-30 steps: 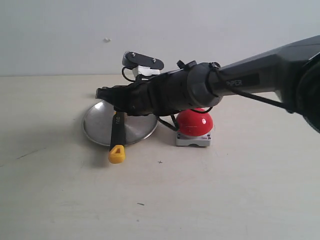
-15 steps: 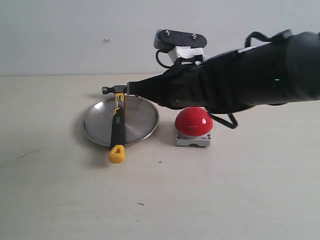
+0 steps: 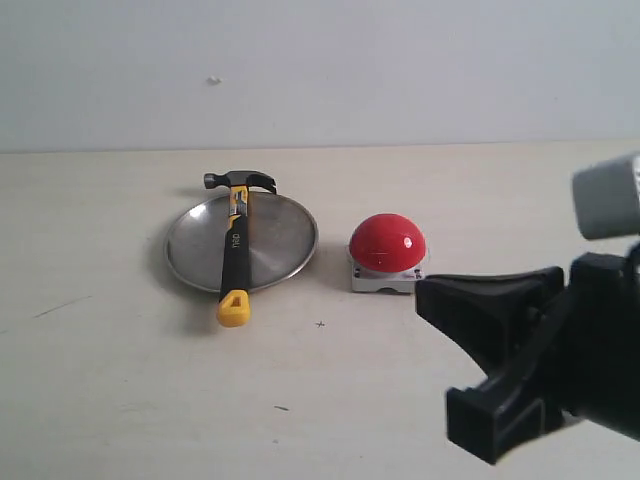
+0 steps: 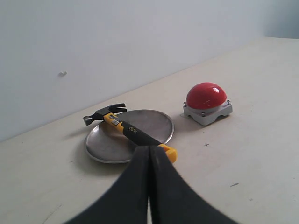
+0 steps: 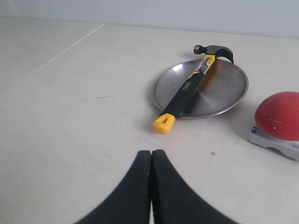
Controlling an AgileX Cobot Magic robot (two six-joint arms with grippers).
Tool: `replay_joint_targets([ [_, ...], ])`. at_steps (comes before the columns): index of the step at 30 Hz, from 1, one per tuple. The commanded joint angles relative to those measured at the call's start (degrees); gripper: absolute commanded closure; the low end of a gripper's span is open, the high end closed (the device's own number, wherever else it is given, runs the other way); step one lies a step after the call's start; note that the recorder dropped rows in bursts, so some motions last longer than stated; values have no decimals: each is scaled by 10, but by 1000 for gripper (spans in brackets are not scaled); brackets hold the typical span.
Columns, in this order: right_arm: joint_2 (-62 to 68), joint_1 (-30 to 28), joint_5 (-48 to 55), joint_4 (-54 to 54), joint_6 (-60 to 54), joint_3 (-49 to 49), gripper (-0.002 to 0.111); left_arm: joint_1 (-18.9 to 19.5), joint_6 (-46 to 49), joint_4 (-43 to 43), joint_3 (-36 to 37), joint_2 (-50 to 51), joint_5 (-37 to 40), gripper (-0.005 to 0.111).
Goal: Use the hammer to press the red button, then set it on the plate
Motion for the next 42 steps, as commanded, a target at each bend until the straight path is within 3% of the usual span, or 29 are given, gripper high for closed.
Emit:
replay_joint_targets([
  [1, -64, 2, -2, -9, 6, 43, 108, 0, 0, 1, 2, -4, 2, 107],
  [13, -87, 2, -8, -13, 6, 43, 108, 0, 0, 1, 2, -4, 2, 107],
  [20, -87, 2, 28, -135, 108, 42, 108, 0, 0, 1, 2, -4, 2, 107],
  [23, -80, 2, 57, -318, 262, 42, 108, 0, 0, 1, 2, -4, 2, 107],
  [24, -75, 2, 78, -536, 398, 42, 108, 0, 0, 1, 2, -4, 2, 107],
  [25, -75, 2, 92, -658, 496, 42, 108, 0, 0, 1, 2, -4, 2, 107],
  [27, -75, 2, 119, -795, 669, 42, 108, 0, 0, 1, 2, -4, 2, 107],
  [29, -75, 2, 139, -870, 745, 42, 108, 0, 0, 1, 2, -4, 2, 107],
  [39, -75, 2, 143, -888, 650, 42, 108, 0, 0, 1, 2, -4, 2, 107],
  [42, -83, -38, 143, -885, 637, 45, 108, 0, 0, 1, 2, -4, 2, 107],
])
